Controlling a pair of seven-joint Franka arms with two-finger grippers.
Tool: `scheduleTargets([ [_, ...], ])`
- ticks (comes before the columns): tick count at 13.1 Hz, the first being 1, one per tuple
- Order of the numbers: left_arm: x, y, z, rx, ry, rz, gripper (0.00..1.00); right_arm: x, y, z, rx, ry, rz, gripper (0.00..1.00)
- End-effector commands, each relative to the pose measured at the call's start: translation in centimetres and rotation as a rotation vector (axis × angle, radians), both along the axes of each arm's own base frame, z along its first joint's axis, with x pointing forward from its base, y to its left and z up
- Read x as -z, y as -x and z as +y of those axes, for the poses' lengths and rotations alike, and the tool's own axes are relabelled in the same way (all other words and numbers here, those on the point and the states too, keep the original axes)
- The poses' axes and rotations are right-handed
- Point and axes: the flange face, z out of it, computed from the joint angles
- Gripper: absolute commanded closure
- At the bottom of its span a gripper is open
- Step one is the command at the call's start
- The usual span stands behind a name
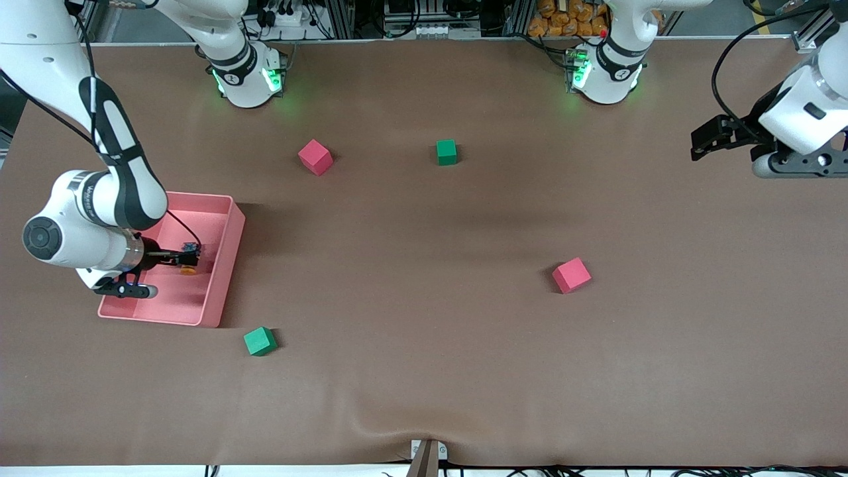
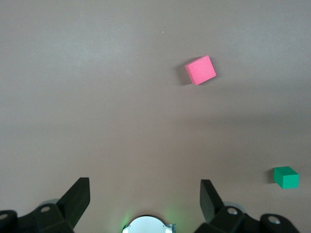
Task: Place and upright button with both arms
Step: 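Grasp the yellow-capped button in the tray with the right gripper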
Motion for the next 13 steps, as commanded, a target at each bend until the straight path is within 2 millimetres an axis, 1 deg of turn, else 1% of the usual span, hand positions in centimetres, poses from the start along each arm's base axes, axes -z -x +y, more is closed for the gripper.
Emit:
scheduleTargets([
  [1,0.5,-0.2,-1.4,0.023,0.008,0.0,0.0,2.1,0.6,-0.2,-0.015,0.01,0.0,0.0],
  [2,0.5,-0.3,-1.4,0.023,0.006,0.0,0.0,2.5,0.7,-0.3,-0.014,0.01,0.004,0.0],
  [3,0.4,-0.2,-1.3,0.022,0.003,0.0,0.0,2.9,0.9,-0.6,-0.007,0.007,0.01,0.09],
  [4,0.2,0.0,-1.3,0.022,0.001,-0.002,0.0,3.0,1.0,-0.8,-0.006,0.006,0.013,0.28],
  [5,0.0,0.1,-1.2,0.022,0.003,0.0,0.0,2.9,1.0,-0.8,-0.004,0.007,0.013,0.61],
  [6,-0.2,0.2,-1.0,0.019,0.002,0.0,0.0,2.9,1.1,-1.1,0.001,0.006,0.019,0.9],
  [7,-0.1,0.3,-0.9,0.017,0.0,0.005,0.0,2.8,1.0,-1.0,0.005,0.006,0.019,1.0],
  [10,-1.0,1.2,-0.4,0.009,-0.003,0.016,0.0,2.1,0.5,-1.1,0.01,0.008,0.018,1.0],
  [13,-1.5,1.8,-0.2,0.007,-0.008,0.026,0.0,-0.8,-0.8,-1.5,0.019,0.002,0.075,1.0],
])
